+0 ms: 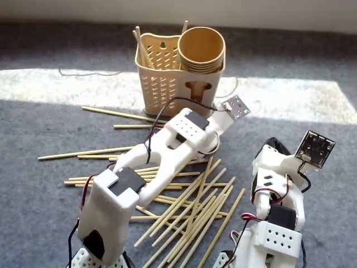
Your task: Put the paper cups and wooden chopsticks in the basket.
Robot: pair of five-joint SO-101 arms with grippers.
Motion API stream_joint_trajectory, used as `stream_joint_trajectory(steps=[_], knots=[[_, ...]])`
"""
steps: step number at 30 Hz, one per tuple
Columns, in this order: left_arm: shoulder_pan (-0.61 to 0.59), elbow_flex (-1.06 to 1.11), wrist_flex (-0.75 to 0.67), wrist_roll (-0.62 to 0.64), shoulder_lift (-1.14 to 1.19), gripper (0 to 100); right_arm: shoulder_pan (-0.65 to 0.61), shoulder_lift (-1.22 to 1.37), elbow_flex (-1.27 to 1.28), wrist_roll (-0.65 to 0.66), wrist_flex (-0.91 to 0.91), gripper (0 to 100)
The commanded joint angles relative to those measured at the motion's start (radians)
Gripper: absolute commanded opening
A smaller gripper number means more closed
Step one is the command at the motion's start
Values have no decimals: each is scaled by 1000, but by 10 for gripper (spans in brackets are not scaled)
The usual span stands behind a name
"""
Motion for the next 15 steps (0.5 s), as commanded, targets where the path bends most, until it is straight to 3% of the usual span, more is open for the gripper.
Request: stream_joint_trajectory(steps=[1, 7, 15], knots=[[15, -68, 37, -11, -2, 74, 7, -15, -13, -6, -35, 6], [16, -147, 150, -8, -4, 7, 7, -15, -13, -6, -35, 6], [16, -288, 318, -6, -4, 5, 5, -15, -12, -6, -35, 6]])
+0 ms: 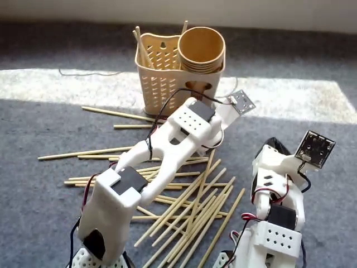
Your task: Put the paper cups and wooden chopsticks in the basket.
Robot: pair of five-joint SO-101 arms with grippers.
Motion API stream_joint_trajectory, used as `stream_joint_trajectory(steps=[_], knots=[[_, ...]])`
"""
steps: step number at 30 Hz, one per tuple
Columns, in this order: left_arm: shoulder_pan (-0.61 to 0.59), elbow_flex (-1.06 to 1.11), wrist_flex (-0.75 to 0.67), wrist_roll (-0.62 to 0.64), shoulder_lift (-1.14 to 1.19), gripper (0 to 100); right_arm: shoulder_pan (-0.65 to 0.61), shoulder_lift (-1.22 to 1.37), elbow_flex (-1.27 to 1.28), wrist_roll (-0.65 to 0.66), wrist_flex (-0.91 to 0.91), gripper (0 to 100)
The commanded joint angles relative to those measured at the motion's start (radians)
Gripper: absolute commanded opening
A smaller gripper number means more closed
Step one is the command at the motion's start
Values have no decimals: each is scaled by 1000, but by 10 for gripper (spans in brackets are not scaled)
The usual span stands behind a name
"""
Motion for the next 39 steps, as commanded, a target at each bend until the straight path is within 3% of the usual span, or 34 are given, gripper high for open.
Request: stream_joint_trajectory(steps=[1, 22, 28, 39], knots=[[10, -96, 68, -3, -15, 5, 5, -15, -12, -6, -35, 6], [10, -338, 308, -2, -18, 5, 5, -12, -7, -6, -93, 6], [19, -285, 310, -3, -136, 5, 4, -10, -4, -6, -108, 6], [58, 5, 232, -3, -483, 5, 4, -10, -4, -6, -108, 6]])
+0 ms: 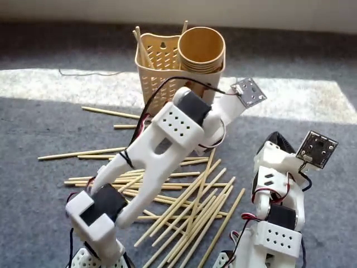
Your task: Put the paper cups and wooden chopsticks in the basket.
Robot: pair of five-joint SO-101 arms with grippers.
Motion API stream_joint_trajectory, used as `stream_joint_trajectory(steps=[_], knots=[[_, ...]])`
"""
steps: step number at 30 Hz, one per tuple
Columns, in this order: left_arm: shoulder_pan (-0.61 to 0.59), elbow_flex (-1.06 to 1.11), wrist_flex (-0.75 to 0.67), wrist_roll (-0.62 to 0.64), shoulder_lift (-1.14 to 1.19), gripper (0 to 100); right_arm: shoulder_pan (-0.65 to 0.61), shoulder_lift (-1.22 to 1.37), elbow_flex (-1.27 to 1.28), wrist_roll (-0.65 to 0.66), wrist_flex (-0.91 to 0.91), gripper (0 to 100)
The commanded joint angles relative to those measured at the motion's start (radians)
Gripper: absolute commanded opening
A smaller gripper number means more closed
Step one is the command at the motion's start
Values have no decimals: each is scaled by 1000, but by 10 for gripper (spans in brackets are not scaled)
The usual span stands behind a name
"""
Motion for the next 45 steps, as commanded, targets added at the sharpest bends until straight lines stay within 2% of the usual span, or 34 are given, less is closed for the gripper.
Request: stream_joint_trajectory(steps=[1, 16, 24, 33, 39, 45], knots=[[19, 42, -31, -3, -174, 5, 5, -10, -7, -6, -27, 6], [-4, 76, -37, -2, -559, 5, 5, -10, 10, -6, -30, 6], [-4, 76, -121, -2, -671, 5, 5, -10, 13, -6, -30, 6], [-122, 76, -298, -2, -792, 5, -16, -10, 13, -5, -30, 6], [-136, 82, -442, 0, -835, 5, -16, -10, 13, -5, -30, 6], [-199, 99, -643, 127, -829, 5, -16, -10, 13, -5, -30, 6]])
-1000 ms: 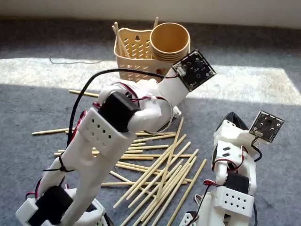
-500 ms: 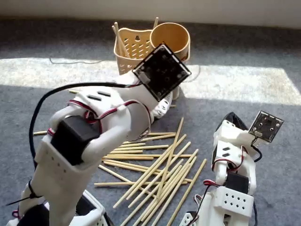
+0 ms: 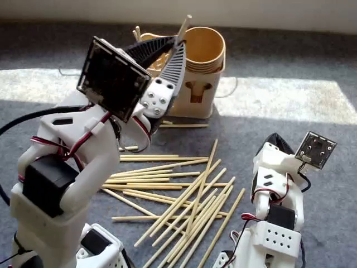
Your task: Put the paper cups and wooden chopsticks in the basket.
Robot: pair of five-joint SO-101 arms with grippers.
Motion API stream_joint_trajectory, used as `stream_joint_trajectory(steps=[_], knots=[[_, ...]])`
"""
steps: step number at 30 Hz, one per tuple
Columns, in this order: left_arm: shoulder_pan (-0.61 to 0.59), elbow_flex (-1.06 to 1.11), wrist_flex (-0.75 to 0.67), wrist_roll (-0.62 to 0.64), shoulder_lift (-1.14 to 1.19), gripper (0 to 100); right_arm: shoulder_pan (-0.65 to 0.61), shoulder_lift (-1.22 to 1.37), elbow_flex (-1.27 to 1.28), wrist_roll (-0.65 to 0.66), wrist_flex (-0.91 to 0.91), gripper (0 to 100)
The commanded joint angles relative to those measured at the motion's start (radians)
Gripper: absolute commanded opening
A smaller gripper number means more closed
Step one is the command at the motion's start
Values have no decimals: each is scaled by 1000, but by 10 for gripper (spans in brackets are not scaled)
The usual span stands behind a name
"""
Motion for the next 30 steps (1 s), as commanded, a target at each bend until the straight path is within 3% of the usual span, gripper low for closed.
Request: stream_joint_trajectory(steps=[1, 6, 15, 30], knots=[[-64, 31, -149, 97, -12, 5, -16, -8, -5, -5, -25, 6], [-145, 197, -439, 178, -12, 5, -16, -8, -5, -5, -25, 6], [-237, 447, -859, 178, -12, 5, -16, -8, -8, -5, -27, 6], [-240, 483, -947, 178, 211, 5, -16, -8, -8, -5, -27, 6]])
